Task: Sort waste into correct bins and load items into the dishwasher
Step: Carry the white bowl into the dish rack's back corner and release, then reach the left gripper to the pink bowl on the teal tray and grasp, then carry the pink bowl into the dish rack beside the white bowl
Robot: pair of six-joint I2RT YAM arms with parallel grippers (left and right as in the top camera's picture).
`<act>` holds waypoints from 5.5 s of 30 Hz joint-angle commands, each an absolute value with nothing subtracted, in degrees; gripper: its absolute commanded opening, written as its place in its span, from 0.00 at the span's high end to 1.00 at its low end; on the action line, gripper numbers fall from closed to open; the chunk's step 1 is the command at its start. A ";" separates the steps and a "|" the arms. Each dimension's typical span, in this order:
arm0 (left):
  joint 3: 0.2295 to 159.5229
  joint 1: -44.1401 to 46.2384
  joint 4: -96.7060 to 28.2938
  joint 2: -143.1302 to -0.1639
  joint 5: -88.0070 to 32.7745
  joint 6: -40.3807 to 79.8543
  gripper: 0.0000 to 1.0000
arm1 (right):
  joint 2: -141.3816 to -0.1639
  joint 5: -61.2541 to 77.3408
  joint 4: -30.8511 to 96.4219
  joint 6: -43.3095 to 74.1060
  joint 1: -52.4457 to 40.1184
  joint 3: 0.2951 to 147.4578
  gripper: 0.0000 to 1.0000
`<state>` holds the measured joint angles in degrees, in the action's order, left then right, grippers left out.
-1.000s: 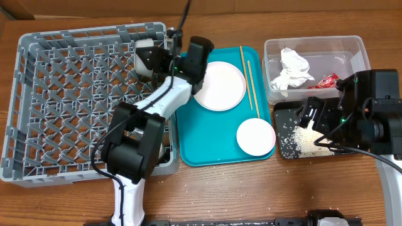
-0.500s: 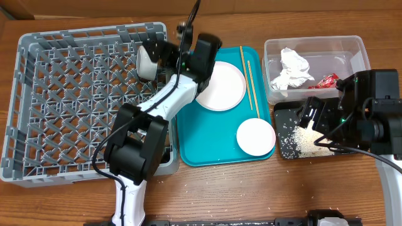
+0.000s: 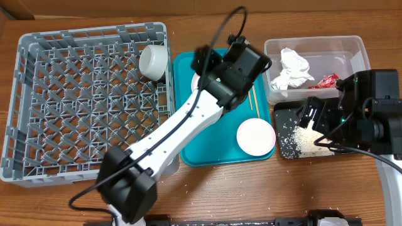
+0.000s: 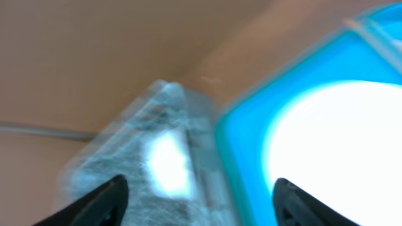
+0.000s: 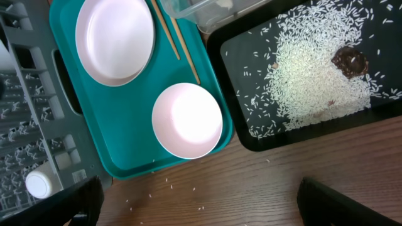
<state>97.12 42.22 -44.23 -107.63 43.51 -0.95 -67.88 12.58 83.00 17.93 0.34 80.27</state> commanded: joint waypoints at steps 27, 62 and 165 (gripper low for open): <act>96.75 48.03 -55.46 -124.07 -7.57 41.39 0.36 | -67.61 12.03 82.65 17.74 0.34 81.38 0.00; 91.96 43.51 -61.45 -115.09 4.82 25.36 0.45 | -67.61 12.03 82.65 17.74 0.34 81.38 0.00; 85.23 29.23 -87.18 -117.38 75.68 55.31 0.96 | -67.61 12.03 82.65 17.74 0.34 81.38 0.00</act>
<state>86.37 28.51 -87.33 -116.68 78.26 54.08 -67.88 12.53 82.98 17.96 0.34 80.27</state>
